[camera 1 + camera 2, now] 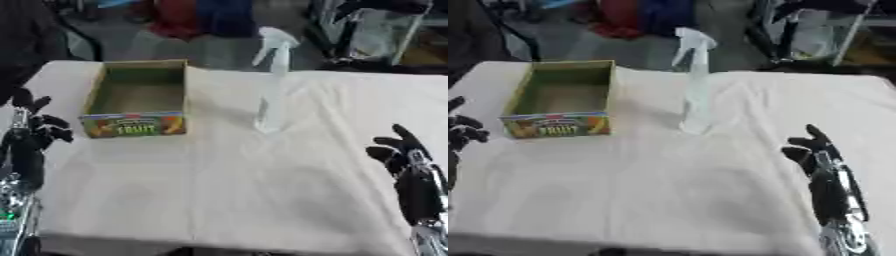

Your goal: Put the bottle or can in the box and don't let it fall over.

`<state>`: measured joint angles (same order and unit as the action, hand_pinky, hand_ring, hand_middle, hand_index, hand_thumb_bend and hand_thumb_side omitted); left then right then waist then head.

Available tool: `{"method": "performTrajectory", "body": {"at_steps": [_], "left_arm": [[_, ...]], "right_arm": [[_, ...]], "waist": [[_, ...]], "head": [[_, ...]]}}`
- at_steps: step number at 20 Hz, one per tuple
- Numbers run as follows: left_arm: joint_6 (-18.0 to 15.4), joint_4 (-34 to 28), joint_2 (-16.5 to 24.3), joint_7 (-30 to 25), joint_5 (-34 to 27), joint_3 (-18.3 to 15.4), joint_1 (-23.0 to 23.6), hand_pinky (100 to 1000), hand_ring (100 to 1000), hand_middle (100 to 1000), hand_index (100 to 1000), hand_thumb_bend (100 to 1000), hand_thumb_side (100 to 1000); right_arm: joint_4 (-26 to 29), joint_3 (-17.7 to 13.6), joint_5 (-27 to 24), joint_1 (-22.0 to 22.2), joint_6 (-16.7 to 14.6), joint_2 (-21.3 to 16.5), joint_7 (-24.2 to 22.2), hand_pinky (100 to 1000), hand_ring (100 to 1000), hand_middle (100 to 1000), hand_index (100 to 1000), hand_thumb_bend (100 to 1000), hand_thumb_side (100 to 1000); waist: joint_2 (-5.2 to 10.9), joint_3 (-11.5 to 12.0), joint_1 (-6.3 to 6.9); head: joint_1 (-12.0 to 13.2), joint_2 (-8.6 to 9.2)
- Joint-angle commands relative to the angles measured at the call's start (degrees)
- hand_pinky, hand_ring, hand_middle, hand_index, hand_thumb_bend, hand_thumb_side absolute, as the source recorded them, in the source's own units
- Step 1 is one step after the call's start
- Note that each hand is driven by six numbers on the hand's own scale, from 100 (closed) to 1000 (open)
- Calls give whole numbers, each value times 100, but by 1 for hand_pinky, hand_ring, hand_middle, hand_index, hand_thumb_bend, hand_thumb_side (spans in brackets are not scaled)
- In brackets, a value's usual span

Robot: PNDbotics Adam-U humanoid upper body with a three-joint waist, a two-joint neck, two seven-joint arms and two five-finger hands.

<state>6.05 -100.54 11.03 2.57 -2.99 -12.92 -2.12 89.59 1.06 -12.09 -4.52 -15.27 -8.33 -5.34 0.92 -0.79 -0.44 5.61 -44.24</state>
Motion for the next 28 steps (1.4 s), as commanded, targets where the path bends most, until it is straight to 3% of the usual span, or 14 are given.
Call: {"method": "performTrajectory", "body": {"at_steps": [1, 9, 13, 17, 22, 28], "left_arm": [[-11, -113, 55, -2, -5, -3, -77, 671, 376, 433, 890, 555, 990], [-9, -110, 55, 1, -17, -2, -74, 671, 376, 432, 890, 555, 990], [-8, -107, 61, -9, -17, 14, -68, 671, 376, 432, 890, 556, 990], [-5, -98, 57, -35, -21, 39, -56, 671, 376, 432, 890, 555, 991], [-1, -86, 38, -72, -22, 72, -51, 671, 376, 431, 890, 554, 991], [5, -79, 21, -67, -86, 77, -77, 671, 375, 430, 890, 555, 991]], "right_arm": [[49, -33, 22, -62, -7, -96, 10, 801, 687, 684, 930, 100, 769], [33, -7, -21, -77, 10, -90, 9, 798, 682, 681, 940, 100, 768], [-54, 142, -236, -293, 96, -92, -62, 793, 674, 674, 957, 100, 760], [-194, 510, -549, -764, 301, 7, -275, 782, 653, 656, 992, 100, 744], [-602, 1033, -965, -1438, 635, 405, -545, 761, 608, 617, 1000, 122, 719], [-1349, 1225, -1465, -2156, 1011, 1032, -523, 754, 493, 529, 1000, 200, 694]], "waist": [[35, -5, 9], [36, 0, 8], [50, 17, 6], [68, 56, 6], [69, 109, 11], [44, 193, 29]], "head": [[4, 12], [9, 12], [-28, 12], [-101, 12], [-258, 12], [-423, 12]]}}
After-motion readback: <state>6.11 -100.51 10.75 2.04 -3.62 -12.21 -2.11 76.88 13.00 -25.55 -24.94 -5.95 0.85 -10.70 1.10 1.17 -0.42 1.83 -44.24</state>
